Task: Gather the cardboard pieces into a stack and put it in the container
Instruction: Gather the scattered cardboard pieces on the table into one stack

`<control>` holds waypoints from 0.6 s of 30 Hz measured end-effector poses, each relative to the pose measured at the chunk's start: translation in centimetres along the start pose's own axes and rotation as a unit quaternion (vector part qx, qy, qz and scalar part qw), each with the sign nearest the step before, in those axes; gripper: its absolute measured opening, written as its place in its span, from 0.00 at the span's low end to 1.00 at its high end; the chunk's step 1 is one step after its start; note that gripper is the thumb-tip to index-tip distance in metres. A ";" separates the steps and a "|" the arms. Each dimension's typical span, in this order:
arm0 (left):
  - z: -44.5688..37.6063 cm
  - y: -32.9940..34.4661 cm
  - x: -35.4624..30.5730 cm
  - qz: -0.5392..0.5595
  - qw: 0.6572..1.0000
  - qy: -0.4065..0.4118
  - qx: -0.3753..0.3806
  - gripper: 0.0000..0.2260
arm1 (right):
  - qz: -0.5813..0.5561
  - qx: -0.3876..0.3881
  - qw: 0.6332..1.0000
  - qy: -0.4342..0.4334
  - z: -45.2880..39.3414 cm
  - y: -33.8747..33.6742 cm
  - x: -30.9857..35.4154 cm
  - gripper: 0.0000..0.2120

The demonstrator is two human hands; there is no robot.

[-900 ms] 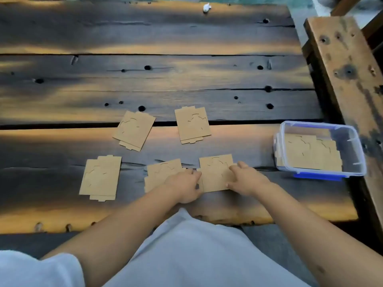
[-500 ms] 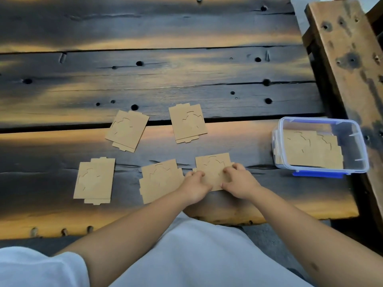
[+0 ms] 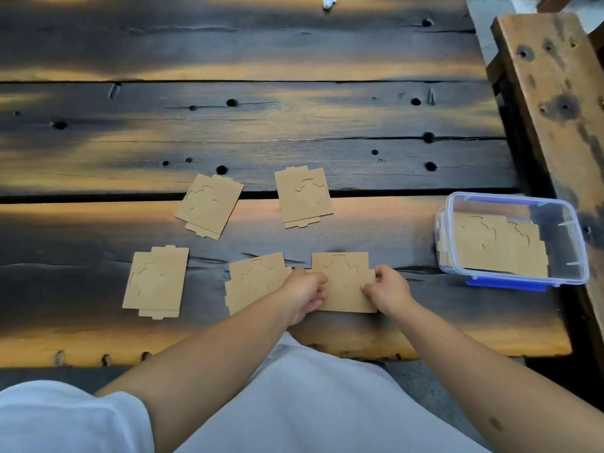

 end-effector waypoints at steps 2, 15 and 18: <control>0.1 -0.7 0.0 0.007 1.000 -0.001 -0.023 0.12 | -0.020 -0.008 1.000 -0.004 0.4 0.2 -0.1 0.05; 2.0 -6.1 -0.6 -0.161 0.975 0.149 -0.043 0.11 | -0.071 0.030 0.996 -0.045 2.2 2.1 2.6 0.06; 2.4 -8.7 -0.1 -0.188 0.964 0.166 -0.085 0.10 | -0.035 0.034 0.995 -0.091 3.1 3.6 4.6 0.10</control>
Point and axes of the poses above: each hand's wrist, its own z-axis away from the middle knuckle, its own y-axis out of the palm, x = y × z, the point moved 9 cm from there along -z, towards the middle knuckle, and after that the axes turned 7 degrees about z, right-handed, at the moved point
